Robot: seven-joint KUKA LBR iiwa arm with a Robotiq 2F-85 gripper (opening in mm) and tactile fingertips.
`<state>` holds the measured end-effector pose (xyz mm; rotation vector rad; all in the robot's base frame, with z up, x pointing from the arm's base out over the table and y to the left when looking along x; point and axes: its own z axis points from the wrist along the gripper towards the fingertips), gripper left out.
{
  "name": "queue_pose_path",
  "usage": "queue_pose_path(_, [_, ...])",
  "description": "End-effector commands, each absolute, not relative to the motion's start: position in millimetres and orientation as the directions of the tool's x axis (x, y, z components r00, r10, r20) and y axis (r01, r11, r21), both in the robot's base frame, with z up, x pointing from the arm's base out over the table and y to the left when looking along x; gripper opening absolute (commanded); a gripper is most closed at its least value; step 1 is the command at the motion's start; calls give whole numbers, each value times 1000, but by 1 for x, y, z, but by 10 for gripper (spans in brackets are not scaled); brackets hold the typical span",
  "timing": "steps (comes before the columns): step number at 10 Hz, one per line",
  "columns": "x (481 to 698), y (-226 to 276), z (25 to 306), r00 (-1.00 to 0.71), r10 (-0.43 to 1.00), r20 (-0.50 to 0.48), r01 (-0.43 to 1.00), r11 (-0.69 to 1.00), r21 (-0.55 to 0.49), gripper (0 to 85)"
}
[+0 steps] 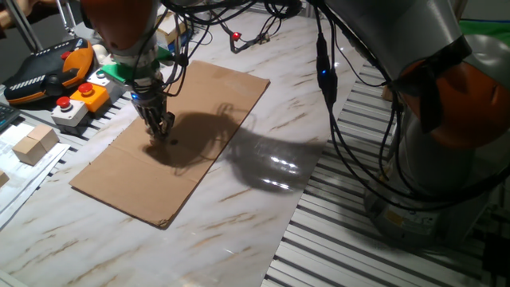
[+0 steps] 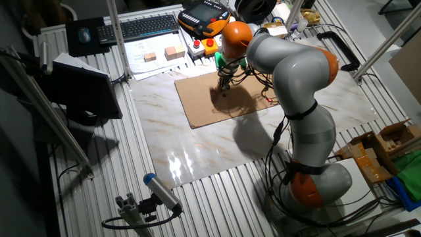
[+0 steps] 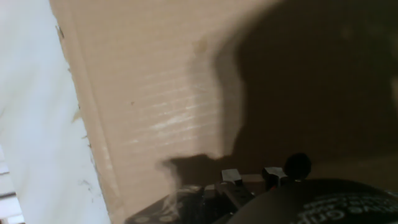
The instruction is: Use the gripper to push the small block from left to right
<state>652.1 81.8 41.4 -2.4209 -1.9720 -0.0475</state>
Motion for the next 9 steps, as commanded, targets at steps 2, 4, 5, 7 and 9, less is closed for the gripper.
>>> queue_pose_path(2, [652,86,41,202,979,41,979,-202,3,10])
queue_pose_path(4, [652,92,41,203,978,43,979,-204,2,10])
queue_pose_path(5, [651,95,41,208,977,41,978,-208,1,10])
queue_pose_path(7, [651,103,42,220,975,40,975,-220,-4,10])
queue_pose_path(9, [650,109,42,227,973,38,974,-227,-4,10])
